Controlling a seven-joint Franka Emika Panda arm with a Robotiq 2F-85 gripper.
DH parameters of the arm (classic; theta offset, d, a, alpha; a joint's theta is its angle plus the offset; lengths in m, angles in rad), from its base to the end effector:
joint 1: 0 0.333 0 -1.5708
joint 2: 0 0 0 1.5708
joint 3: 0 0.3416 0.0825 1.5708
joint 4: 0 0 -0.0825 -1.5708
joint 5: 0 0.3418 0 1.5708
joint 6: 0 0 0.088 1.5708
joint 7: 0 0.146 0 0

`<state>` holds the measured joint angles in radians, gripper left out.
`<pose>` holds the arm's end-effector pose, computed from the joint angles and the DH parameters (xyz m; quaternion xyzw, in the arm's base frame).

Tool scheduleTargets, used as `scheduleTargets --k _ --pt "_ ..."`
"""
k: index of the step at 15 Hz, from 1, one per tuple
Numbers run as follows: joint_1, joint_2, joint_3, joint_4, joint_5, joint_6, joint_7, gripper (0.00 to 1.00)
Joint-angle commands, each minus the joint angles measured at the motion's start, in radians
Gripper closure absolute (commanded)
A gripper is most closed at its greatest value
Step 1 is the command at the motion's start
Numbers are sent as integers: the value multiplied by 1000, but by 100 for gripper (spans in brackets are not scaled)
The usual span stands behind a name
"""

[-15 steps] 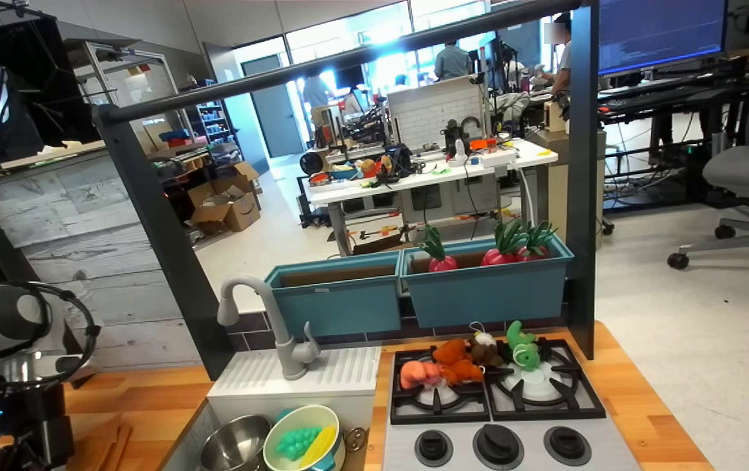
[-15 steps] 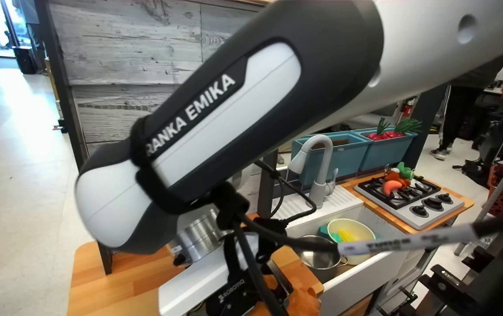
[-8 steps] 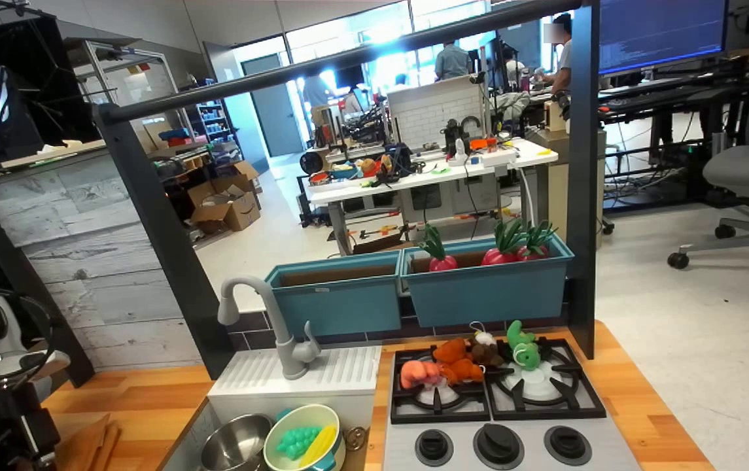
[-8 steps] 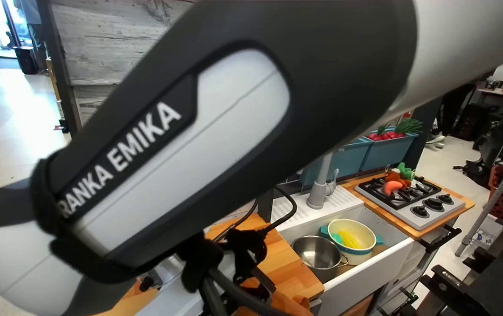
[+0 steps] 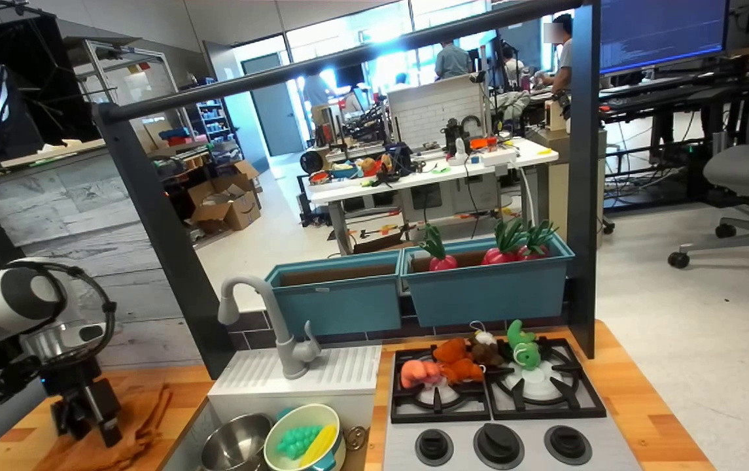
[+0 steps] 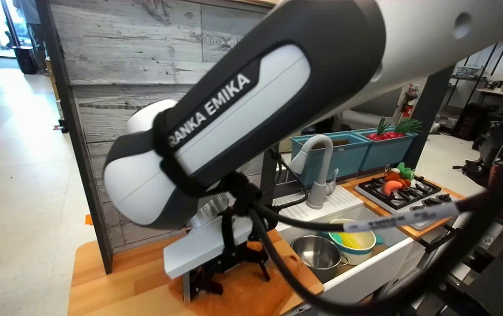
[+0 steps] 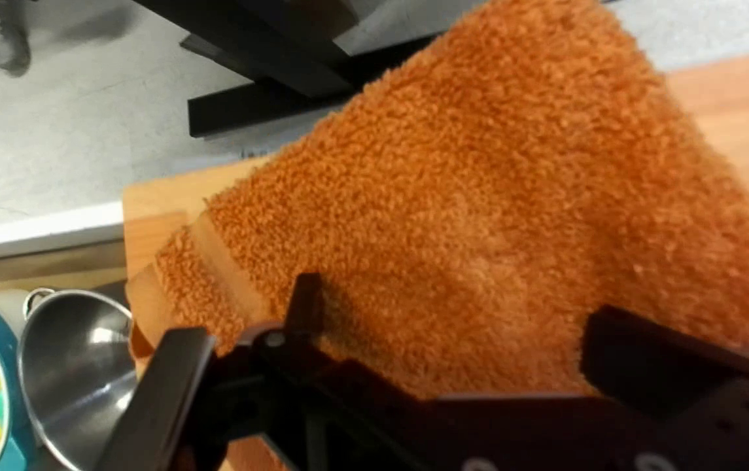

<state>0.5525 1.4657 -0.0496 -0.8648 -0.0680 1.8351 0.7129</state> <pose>0.5789 0.3208 -0.0579 0.9655 -0.0695 -0.1667 0.1878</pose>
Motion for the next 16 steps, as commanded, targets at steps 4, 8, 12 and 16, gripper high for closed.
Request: scheduleTargets --k 4,8,12,16 --pt "-102 -74 18 -120 72 366 55 0" --pt "-80 -69 48 -191 92 637 77 0" --pt "-25 -56 109 -245 68 762 37 0" --pt "22 -58 145 -271 62 785 -1 0"
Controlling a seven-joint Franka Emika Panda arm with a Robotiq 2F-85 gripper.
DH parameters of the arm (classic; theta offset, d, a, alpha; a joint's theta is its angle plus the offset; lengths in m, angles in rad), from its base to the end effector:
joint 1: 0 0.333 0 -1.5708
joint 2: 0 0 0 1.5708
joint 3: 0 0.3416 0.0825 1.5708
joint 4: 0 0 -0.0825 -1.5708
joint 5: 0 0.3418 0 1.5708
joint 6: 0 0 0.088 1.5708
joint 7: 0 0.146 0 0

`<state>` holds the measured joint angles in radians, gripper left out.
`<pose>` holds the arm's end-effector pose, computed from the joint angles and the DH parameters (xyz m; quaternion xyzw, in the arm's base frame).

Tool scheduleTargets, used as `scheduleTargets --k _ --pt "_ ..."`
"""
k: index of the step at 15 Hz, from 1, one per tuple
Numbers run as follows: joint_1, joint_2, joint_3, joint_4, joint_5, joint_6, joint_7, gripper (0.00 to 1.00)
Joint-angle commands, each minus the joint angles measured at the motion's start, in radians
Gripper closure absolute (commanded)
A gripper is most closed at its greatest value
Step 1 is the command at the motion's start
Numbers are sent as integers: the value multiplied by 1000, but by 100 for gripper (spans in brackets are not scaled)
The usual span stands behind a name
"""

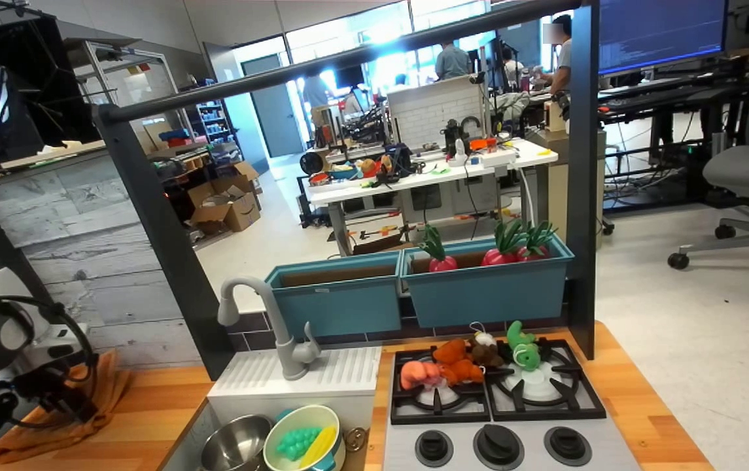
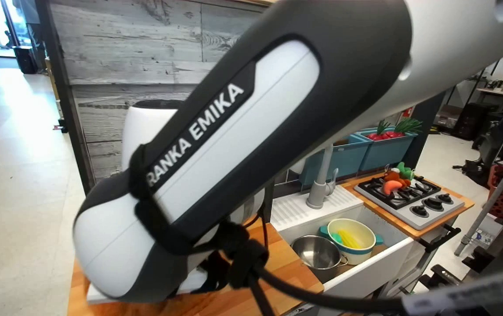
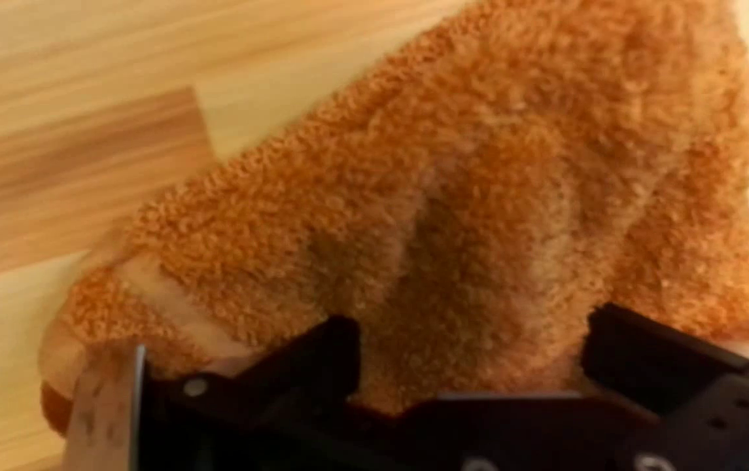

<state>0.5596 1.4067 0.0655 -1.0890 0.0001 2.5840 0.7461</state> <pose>0.5949 0.4112 -0.0525 -0.9945 0.0891 -0.0153 0.0526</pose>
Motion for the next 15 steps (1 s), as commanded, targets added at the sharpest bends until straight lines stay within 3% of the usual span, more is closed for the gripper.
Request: scheduleTargets --k 1,4,12,15 --pt "22 3 27 -47 -7 30 -36 0" --pt "6 4 -3 -58 3 -5 -14 0" --pt "-79 -82 -122 -260 13 -55 150 0" --pt "-101 -84 -137 -274 9 -110 165 0"
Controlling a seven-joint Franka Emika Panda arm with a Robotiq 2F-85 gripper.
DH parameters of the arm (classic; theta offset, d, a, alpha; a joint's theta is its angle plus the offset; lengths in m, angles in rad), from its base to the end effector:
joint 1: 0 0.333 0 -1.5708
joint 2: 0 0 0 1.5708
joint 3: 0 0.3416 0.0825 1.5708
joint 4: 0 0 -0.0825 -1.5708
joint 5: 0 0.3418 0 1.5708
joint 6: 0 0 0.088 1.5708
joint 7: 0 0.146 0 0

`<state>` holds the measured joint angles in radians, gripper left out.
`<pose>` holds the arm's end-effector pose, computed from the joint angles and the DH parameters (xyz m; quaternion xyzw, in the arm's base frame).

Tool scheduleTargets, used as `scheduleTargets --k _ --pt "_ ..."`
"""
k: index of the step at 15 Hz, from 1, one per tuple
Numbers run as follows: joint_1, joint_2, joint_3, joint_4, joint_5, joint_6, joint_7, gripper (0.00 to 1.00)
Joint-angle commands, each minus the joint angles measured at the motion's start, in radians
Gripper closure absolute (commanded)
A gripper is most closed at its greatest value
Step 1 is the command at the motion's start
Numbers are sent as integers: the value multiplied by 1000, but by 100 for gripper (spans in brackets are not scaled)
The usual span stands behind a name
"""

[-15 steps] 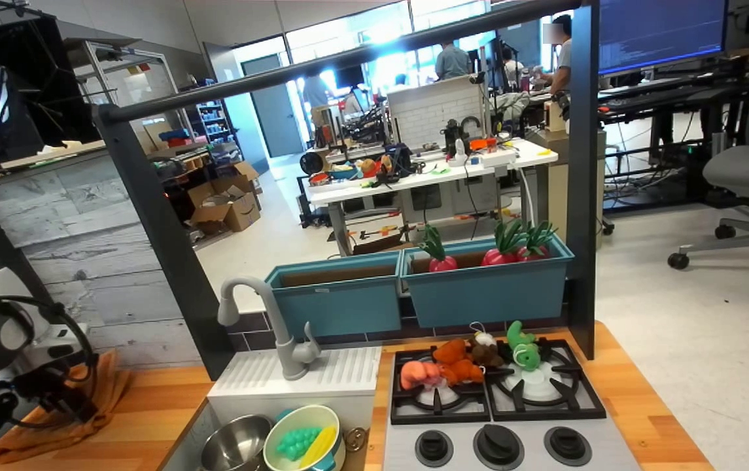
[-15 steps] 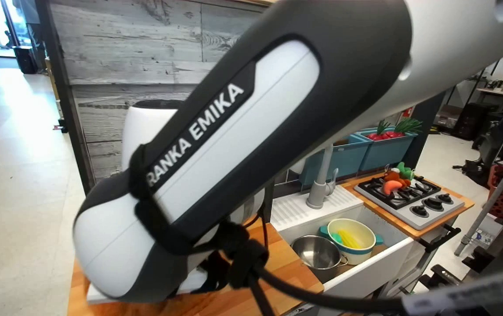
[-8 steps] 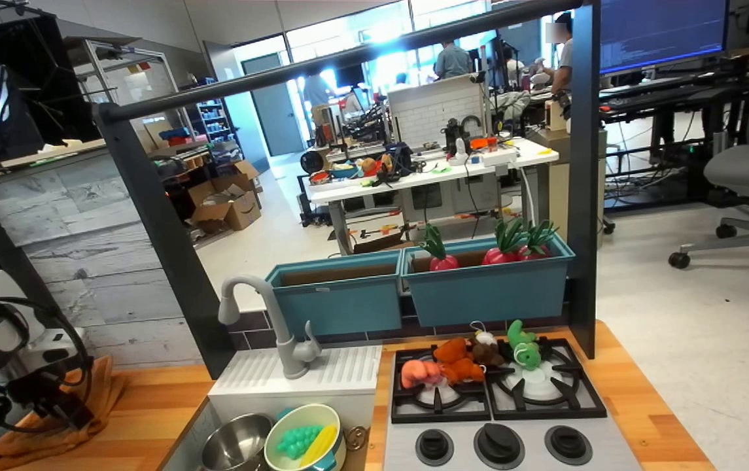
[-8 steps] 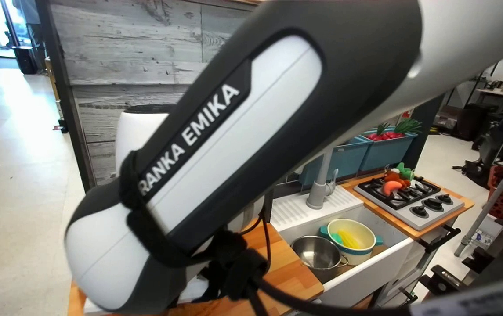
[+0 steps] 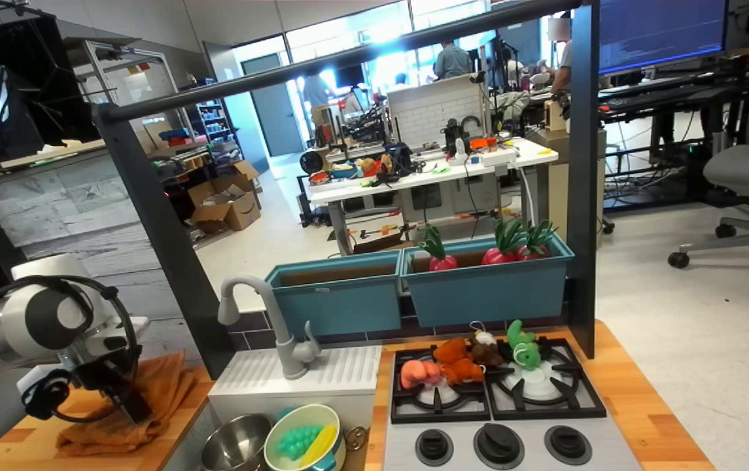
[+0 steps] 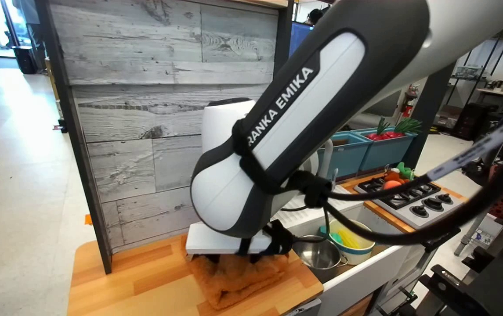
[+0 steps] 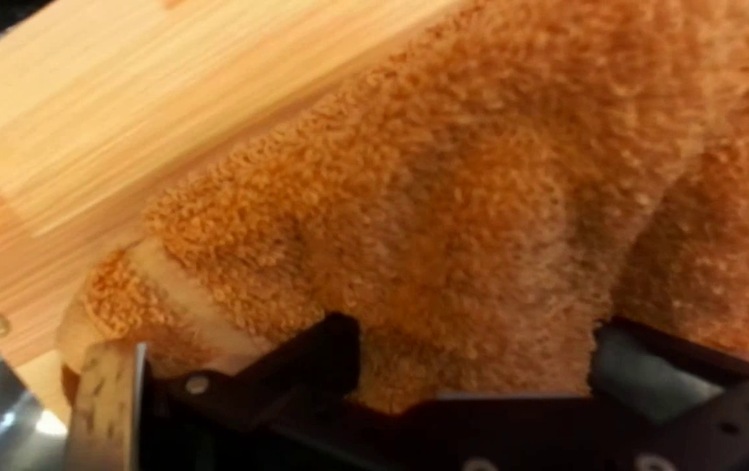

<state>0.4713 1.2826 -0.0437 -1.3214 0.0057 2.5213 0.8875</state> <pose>0.6101 0.2835 -0.0526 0.9754 -0.2156 -0.0201 0.0408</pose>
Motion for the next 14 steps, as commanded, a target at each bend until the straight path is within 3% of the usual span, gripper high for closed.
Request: scheduleTargets --k 1,9,14 --pt "-22 41 -5 -27 0 -67 -8 0" --pt "108 68 82 83 -46 -115 -115 0" --pt "165 98 77 141 -38 -159 -145 0"
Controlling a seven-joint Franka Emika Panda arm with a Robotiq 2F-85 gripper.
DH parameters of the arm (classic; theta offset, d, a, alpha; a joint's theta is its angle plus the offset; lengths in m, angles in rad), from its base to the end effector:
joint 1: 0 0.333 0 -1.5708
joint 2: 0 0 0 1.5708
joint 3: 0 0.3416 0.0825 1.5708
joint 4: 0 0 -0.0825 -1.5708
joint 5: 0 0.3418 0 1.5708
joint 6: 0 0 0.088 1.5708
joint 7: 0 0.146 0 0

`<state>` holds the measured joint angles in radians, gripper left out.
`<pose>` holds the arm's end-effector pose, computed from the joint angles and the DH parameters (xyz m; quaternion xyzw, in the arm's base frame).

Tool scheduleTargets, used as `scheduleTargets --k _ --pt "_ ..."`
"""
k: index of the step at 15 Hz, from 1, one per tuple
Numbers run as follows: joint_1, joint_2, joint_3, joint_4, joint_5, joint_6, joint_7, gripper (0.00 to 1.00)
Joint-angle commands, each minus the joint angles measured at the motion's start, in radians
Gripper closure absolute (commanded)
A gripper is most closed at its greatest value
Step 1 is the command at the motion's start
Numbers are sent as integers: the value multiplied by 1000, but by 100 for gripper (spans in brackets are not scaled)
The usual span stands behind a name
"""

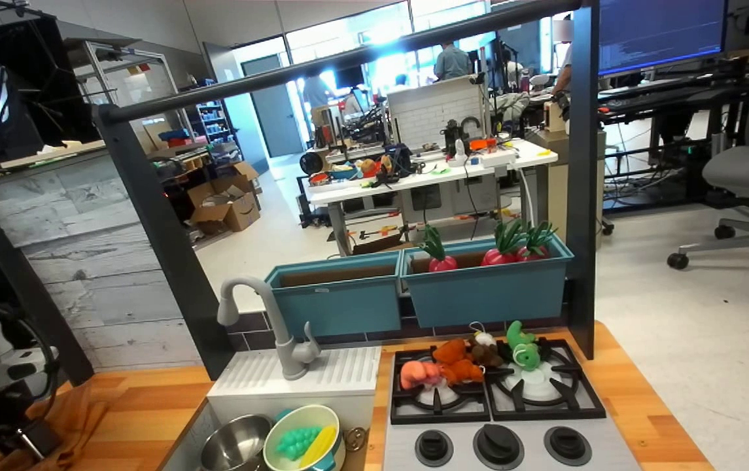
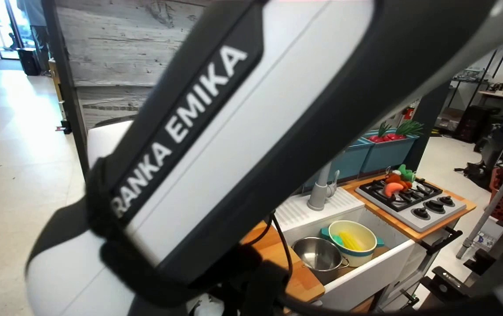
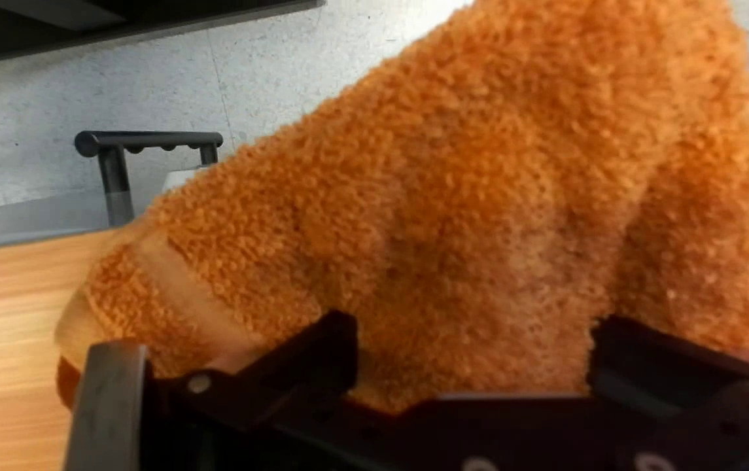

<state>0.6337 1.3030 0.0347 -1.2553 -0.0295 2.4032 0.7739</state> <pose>0.5313 0.4129 -0.0536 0.9956 -0.0524 -0.0636 0.0444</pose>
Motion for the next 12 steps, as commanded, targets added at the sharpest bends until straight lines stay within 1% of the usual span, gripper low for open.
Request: scheduleTargets --k 1,3,7,9,10,12 --pt "-4 87 -19 81 -1 -61 -21 0" --pt "-30 96 -41 76 7 -99 0 0" --pt "-78 32 -88 -30 27 -154 68 0" --pt "-116 20 -100 -54 15 -180 105 0" --pt "-137 20 -105 -61 7 -175 103 0" --pt "-148 20 -104 -55 -7 -182 95 0"
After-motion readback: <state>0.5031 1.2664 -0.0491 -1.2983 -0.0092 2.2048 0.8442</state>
